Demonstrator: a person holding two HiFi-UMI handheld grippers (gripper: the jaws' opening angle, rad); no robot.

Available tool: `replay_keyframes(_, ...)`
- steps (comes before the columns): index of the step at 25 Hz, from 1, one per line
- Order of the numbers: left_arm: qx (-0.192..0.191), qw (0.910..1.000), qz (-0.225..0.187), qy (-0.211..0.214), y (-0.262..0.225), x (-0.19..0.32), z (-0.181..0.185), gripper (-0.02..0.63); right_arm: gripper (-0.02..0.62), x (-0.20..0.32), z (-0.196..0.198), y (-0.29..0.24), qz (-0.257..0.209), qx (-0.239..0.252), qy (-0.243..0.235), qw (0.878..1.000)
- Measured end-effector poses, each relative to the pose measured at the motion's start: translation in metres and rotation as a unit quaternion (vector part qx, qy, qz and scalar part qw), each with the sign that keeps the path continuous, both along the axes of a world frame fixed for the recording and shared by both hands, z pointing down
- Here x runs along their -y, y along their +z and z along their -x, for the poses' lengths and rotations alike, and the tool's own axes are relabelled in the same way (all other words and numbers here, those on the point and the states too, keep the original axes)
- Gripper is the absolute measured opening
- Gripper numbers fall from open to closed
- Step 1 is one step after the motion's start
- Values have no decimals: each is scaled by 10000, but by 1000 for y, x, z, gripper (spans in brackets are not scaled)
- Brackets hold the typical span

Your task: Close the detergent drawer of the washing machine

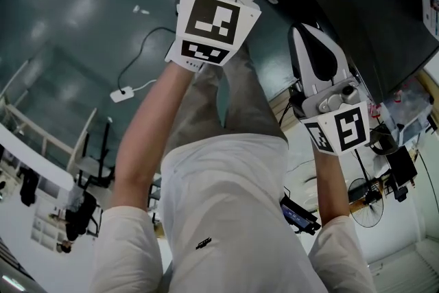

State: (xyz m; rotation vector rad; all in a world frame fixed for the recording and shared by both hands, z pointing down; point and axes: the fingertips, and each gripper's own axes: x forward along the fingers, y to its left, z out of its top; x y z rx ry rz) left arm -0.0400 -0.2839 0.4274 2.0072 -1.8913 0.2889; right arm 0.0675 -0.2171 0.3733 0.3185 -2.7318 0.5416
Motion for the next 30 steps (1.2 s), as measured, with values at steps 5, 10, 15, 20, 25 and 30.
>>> replay_keyframes(5,-94,9999,-81,-71,-25,-26,2,18,3,1,0,-22,-325,-22,156,9993)
replay_keyframes(10,-106,9996,-144,-207,-53,-65,11,18,3,-8,5,-47,-559,40,139,9983)
replay_keyframes(15,-58,9984,-275,-497,-88,-113,29,18,3,-27,18,-59,-861,12,-143,9962)
replay_keyframes(20,6,9943,-311,-1018,-110,-169,54,18,3,-46,35,-84,-991,154,-516,9936)
replay_keyframes(25,9,9882,-515,-1444,-144,-213,60,18,3,-55,39,-115,-1108,308,-765,9904)
replay_keyframes(30,-184,9834,-605,-1699,-169,-248,50,18,3,-74,32,-146,-1480,348,-1176,9814)
